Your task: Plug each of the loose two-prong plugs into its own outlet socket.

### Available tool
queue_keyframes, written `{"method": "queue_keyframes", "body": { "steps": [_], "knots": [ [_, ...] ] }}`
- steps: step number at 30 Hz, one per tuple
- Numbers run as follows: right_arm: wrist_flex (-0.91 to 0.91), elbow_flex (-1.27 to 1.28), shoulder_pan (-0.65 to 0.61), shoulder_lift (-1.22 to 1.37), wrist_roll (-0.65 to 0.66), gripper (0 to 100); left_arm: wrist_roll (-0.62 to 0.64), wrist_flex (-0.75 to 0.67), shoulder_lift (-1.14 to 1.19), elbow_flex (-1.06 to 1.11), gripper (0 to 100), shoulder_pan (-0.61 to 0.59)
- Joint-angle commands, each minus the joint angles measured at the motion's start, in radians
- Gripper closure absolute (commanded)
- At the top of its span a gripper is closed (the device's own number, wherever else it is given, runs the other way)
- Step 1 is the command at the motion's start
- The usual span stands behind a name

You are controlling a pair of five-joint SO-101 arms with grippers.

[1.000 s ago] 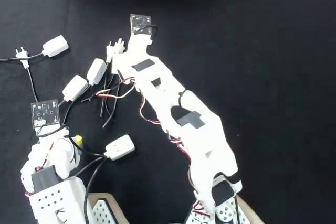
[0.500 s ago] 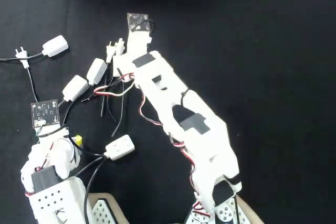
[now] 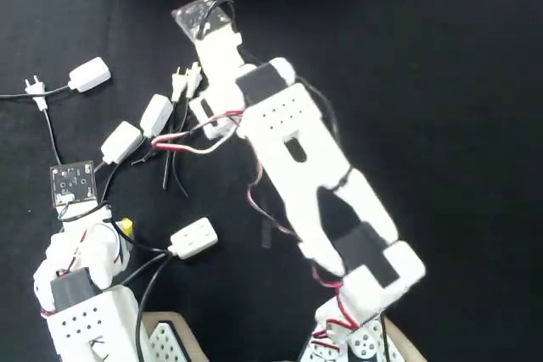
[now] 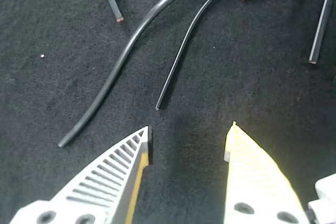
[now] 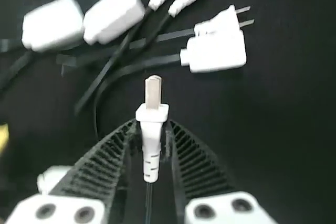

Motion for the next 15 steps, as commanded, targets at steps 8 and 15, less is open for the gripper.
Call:
{"method": "queue_keyframes", "body": {
  "steps": [8, 15],
  "knots": [
    [0.347, 0.225, 0.115, -0.157, 0.549, 98.5, -0.008, -0.002, 0.005, -0.016, 77, -0.008],
    [-0.015, 0.812, 0.219, -0.341, 0.868, 98.5, -0.008, -0.002, 0.005, -0.016, 77, -0.008]
  ]
}}
